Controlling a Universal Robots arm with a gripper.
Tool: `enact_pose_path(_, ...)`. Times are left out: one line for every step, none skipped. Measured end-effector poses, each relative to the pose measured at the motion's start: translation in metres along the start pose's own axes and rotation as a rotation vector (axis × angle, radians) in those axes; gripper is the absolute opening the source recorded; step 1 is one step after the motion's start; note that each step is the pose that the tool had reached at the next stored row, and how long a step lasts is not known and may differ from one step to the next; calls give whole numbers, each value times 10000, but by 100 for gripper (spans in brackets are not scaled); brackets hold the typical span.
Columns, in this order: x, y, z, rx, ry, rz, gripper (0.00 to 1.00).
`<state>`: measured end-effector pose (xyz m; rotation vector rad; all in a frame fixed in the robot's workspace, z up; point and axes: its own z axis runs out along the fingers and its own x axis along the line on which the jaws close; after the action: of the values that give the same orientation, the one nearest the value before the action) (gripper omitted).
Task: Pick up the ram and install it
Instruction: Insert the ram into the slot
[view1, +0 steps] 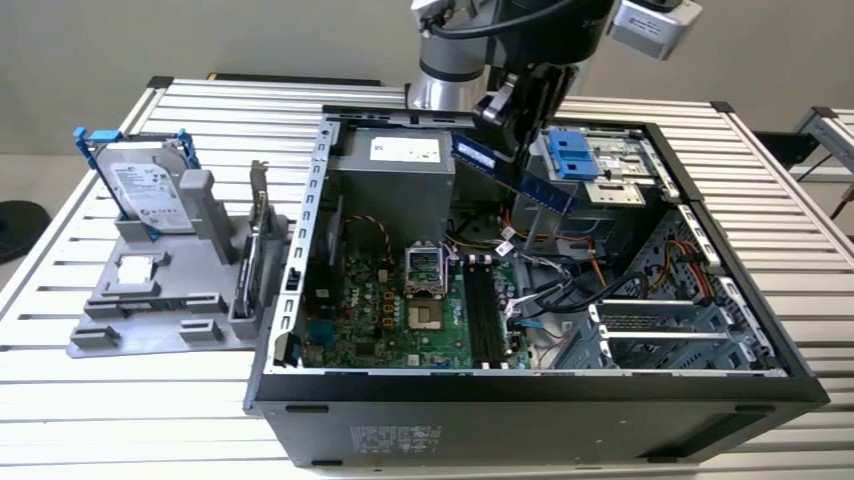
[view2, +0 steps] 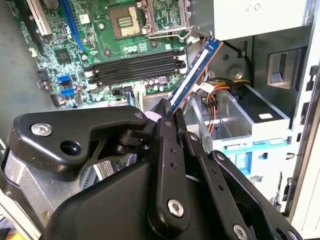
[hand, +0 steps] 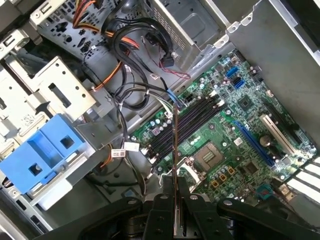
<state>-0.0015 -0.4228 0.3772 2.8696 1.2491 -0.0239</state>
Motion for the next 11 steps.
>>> enact_pose_path(0, 0, 0, 2, 0, 68, 0)
enact_pose_path(0, 0, 0, 4, -1, 134, 0)
enact_pose_path(0, 0, 0, 6, -1, 206, 0)
enact_pose_path(0, 0, 1, 9, 0, 280, 0)
enact_pose_path(1, 0, 2, 11, 0, 350, 0)
enact_pose_path(0, 0, 2, 12, -2, 422, 0)
enact_pose_path(1, 0, 2, 14, -1, 495, 0)
enact_pose_path(1, 0, 2, 15, -2, 572, 0)
enact_pose_path(1, 0, 2, 17, -2, 642, 0)
enact_pose_path(1, 0, 2, 18, -3, 715, 0)
enact_pose_path(1, 0, 2, 20, -3, 789, 0)
